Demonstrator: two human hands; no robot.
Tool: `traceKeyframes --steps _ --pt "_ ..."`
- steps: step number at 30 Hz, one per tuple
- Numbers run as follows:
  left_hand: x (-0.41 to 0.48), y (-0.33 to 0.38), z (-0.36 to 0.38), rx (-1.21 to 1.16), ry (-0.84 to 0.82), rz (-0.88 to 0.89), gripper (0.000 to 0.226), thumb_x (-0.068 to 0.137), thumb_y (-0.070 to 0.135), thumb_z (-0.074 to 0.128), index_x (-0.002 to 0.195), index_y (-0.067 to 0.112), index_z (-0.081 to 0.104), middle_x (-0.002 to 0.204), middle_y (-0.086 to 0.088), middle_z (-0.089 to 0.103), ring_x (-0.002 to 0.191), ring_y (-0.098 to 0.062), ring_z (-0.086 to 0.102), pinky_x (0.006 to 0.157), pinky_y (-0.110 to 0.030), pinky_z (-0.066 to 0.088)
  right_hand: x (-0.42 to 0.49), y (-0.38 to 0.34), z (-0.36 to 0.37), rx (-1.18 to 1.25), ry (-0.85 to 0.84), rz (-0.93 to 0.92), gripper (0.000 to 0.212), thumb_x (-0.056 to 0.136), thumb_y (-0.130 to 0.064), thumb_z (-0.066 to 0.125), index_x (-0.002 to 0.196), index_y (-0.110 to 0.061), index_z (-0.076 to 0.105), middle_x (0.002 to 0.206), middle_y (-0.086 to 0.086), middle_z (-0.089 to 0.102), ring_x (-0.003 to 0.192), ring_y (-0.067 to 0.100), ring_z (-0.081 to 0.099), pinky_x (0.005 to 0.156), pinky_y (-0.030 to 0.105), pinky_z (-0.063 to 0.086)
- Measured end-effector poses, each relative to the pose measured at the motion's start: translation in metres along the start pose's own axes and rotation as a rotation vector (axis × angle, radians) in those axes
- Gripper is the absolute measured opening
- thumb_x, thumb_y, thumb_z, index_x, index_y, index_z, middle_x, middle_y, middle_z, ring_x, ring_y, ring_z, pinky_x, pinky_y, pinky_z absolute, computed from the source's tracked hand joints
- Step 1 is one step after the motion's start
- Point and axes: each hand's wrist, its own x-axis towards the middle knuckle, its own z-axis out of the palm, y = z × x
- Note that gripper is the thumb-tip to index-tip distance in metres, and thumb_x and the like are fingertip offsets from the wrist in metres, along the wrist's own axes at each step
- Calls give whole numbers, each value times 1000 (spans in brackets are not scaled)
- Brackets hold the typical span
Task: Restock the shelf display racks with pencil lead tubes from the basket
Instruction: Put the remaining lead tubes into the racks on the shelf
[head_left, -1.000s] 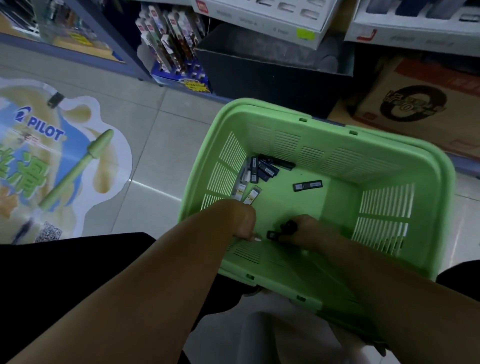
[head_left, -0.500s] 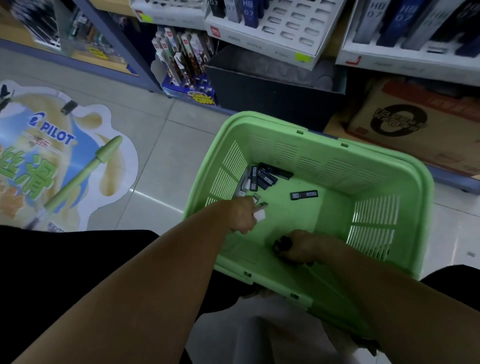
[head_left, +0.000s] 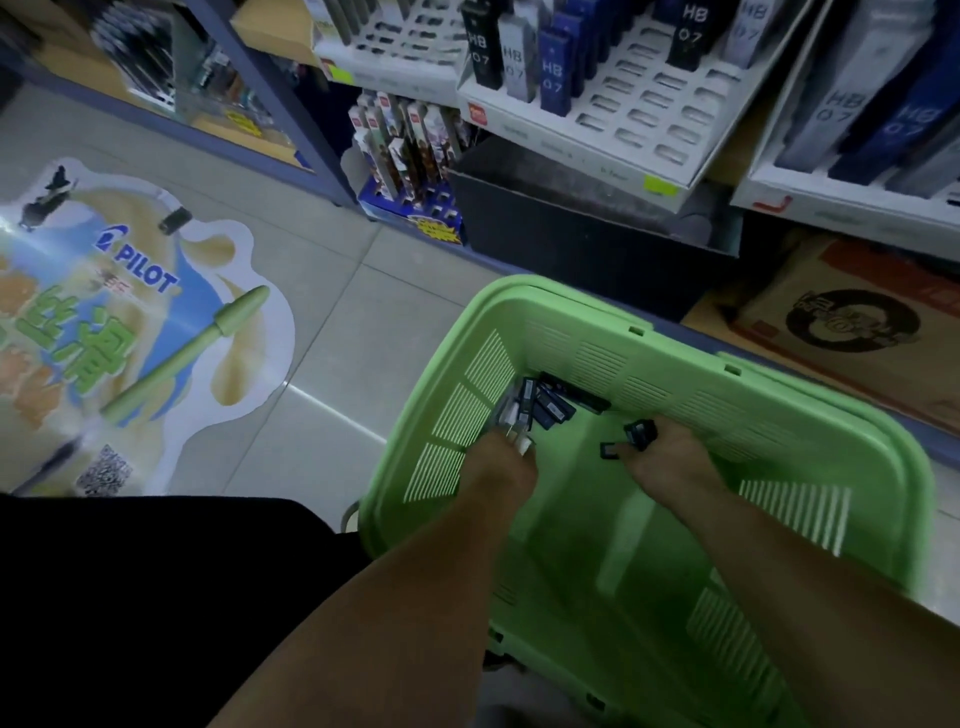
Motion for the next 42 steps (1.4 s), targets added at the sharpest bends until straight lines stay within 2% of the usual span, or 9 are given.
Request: traceKeyframes --steps 3,9,13,18,21,27,32,37,42 --pt "7 -5 -3 -31 86 -22 44 100 25 66 138 11 49 127 -12 68 113 -30 67 83 -31 50 14 1 15 -192 15 -58 32 98 -35 66 126 -21 60 111 6 67 95 23 60 81 34 52" --pt "17 -13 5 -22 102 -50 47 94 23 74 135 13 54 121 -8 70 105 -25 70 77 -28 54 19 13 28 -358 102 -98 26 97 -33 67 120 -21 59 91 -2 63 80 19 59 55 24 37" --pt "23 -21 5 39 91 -25 47 93 20 75 135 18 55 117 -8 72 102 -27 71 86 -38 61 19 17 16 -474 58 -97 27 91 -46 73 101 -23 62 83 -7 63 73 12 60 54 21 38" --pt "26 -16 11 300 135 79 47 98 21 68 140 16 48 119 -10 70 105 -30 70 81 -40 58 16 6 11 344 -111 121 30 85 -37 82 93 -12 69 79 7 66 69 23 61 60 30 48" --pt "25 -9 12 434 140 120 38 101 25 65 135 13 54 117 -10 71 103 -27 72 78 -37 58 13 -3 11 566 -215 220 40 84 -46 81 96 -8 74 85 17 76 67 25 58 64 35 46" --pt "29 -12 8 226 54 76 48 93 21 76 136 10 57 124 -13 70 110 -29 70 89 -36 58 9 -26 12 669 -308 112 25 96 -34 72 108 -12 65 80 6 72 81 22 71 57 31 54" --pt "27 -11 11 180 -61 82 43 85 31 82 118 9 66 110 -8 71 94 -23 69 75 -28 54 2 -30 4 719 -371 150 9 96 -18 71 101 -12 66 80 8 69 71 19 70 64 35 60" --pt "25 -6 9 17 -123 22 37 84 42 74 98 9 65 87 -5 68 73 -15 66 56 -27 51 -1 -27 -4 670 -313 212 12 86 0 64 91 -9 59 76 10 58 60 21 60 50 30 48" --pt "14 9 -6 -161 -306 21 34 88 34 67 113 11 61 94 -7 68 74 -17 63 60 -25 47 -12 -26 -20 596 -287 214 17 89 -18 76 87 -13 61 67 6 56 52 18 51 43 26 34"
